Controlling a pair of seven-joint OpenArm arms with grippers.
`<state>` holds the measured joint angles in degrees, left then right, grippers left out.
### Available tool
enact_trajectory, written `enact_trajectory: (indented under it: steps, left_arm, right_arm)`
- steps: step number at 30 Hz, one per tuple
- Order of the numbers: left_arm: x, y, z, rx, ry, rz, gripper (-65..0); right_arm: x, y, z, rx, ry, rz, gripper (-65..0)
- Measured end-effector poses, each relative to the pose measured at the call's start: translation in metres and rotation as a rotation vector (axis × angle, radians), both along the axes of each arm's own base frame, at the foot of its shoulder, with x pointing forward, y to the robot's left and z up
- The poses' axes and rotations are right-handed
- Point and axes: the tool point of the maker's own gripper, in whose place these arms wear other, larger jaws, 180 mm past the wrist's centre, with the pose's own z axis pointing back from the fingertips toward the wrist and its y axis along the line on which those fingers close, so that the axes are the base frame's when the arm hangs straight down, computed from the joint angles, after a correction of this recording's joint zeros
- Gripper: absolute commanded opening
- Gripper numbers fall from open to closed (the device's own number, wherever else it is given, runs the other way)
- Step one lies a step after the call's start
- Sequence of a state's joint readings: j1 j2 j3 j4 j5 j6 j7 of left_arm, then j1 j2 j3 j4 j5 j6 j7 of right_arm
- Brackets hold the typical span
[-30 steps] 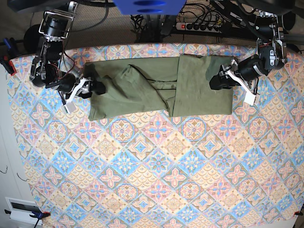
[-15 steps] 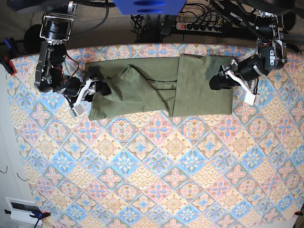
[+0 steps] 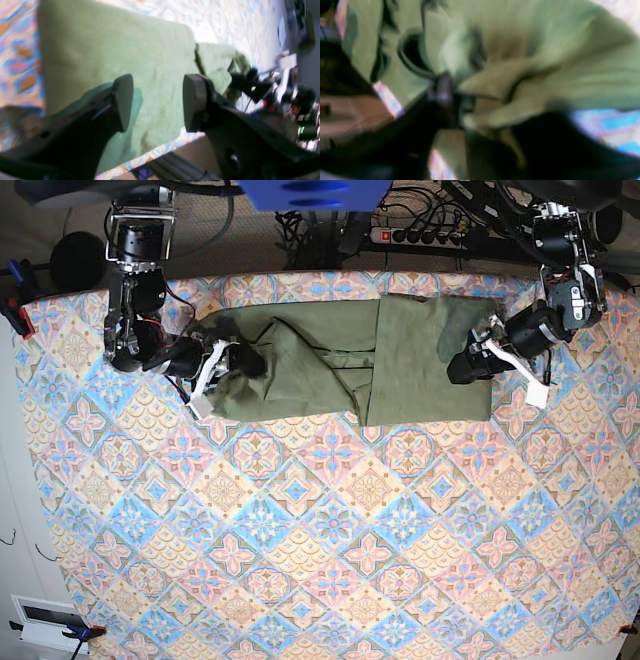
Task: Layout the t-shirt on the table in an organized manner, then fold the t-shirt properly
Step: 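Fold the held end with the right gripper over toward the middle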
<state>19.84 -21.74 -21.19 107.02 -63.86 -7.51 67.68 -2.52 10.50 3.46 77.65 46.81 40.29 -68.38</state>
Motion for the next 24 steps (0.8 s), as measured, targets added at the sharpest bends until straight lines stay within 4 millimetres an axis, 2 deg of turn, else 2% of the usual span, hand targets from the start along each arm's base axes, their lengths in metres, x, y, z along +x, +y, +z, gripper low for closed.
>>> enact_trajectory:
  steps: [3, 4, 8, 12, 16, 18, 24]
  left_arm:
    - [0.003, 0.008, 0.004, 0.007, -0.014, 0.025, -33.2]
    - [0.004, 0.009, 0.005, 0.006, -0.017, 0.026, -33.2]
    - [0.004, 0.005, 0.008, -0.022, -0.025, 0.023, -33.2]
    - [0.005, 0.009, 0.009, -0.02, -0.029, 0.033, -33.2]
    - [0.005, 0.013, 0.01, -0.014, -0.031, 0.044, -33.2]
    - [0.005, 0.013, 0.01, -0.013, -0.031, 0.044, -33.2]
    - [0.005, 0.014, 0.009, -0.009, -0.03, 0.046, -33.2]
  right_arm:
    - [0.007, -0.013, -0.001, 0.002, 0.019, -0.042, -63.0]
    - [0.009, -0.016, -0.001, 0.006, 0.023, -0.054, -64.4]
    - [0.017, -0.043, 0.003, -0.002, 0.009, -0.147, -63.9]
    - [0.027, -0.098, 0.01, -0.105, -0.005, -0.217, -63.9]
    - [0.044, -0.141, 0.028, -0.188, -0.048, -0.263, -63.8]
    - [0.049, -0.155, 0.036, -0.217, -0.064, -0.268, -63.7]
    - [0.055, -0.175, 0.051, -0.278, -0.095, -0.255, -63.6]
